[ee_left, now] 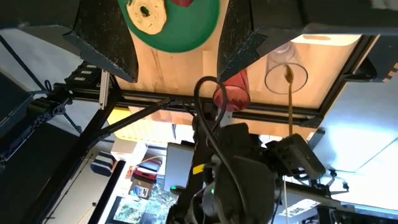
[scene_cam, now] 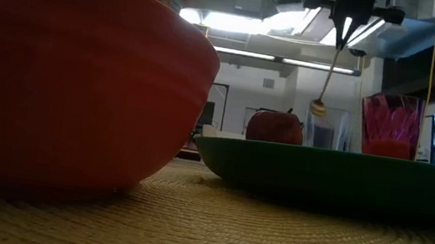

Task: Arrange a breakfast setting
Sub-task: Put the gold spoon on the brown placemat to the right of the orange bowl

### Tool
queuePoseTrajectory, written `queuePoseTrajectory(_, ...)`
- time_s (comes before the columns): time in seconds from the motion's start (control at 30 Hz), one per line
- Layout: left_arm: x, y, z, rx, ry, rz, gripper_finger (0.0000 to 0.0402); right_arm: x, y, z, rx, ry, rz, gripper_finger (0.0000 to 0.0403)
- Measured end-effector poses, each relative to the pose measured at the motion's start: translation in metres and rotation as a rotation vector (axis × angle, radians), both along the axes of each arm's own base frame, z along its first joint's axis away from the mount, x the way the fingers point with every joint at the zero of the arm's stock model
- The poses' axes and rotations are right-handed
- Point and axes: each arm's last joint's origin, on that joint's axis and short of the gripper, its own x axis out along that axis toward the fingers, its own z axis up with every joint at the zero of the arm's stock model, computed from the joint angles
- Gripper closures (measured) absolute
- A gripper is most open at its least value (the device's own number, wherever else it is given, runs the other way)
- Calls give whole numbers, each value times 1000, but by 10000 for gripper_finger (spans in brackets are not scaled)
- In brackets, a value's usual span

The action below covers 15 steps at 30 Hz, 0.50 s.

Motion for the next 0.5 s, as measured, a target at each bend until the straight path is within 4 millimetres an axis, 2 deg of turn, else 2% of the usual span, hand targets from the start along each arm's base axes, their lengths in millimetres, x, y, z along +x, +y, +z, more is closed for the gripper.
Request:
queuePoseTrajectory(0.2, 0, 0, 1, 2, -7, 1, 189, -1, -1, 10, -47, -20, -4, 385)
queuePoseTrajectory(0.4, 0, 0, 1, 5, -15, 2, 189, -4, 0, 30, -85, -91, -7, 393)
queuePoseTrajectory(0.5, -3, 2, 4, 5, -24, 10, 189, -6, 2, 42, -20, -169, 12, 391)
